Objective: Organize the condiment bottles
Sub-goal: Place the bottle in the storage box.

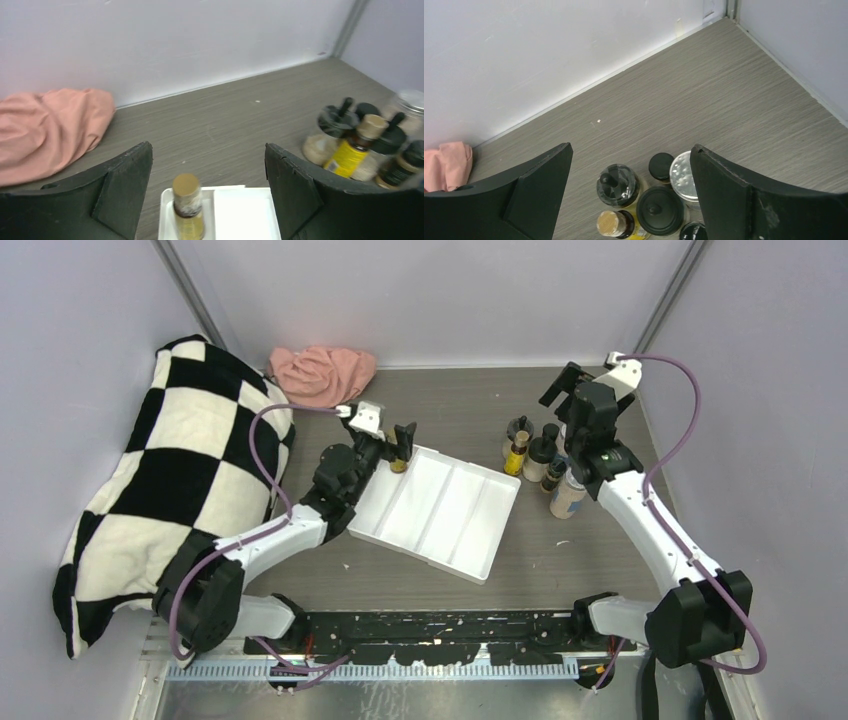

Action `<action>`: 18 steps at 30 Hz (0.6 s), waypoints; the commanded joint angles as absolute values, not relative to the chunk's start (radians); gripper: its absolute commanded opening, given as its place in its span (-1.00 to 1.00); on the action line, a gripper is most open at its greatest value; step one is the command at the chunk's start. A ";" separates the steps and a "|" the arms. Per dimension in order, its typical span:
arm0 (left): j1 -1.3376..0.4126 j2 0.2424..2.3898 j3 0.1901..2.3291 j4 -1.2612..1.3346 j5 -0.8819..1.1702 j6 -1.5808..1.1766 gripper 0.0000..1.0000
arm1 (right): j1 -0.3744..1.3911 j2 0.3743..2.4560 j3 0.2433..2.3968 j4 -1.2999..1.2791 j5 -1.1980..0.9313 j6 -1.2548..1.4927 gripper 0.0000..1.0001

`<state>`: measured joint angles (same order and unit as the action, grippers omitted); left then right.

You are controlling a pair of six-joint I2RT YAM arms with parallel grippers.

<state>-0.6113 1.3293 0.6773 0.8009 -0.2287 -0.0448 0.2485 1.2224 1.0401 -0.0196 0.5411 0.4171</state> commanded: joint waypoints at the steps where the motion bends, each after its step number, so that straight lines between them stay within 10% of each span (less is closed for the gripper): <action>1: -0.623 1.295 0.774 0.621 0.003 -0.058 0.67 | 0.207 1.182 1.113 -0.044 0.559 0.406 0.86; 18: -0.763 1.719 1.094 0.567 0.257 -0.089 0.80 | 0.088 1.248 1.268 -0.120 0.507 0.390 0.87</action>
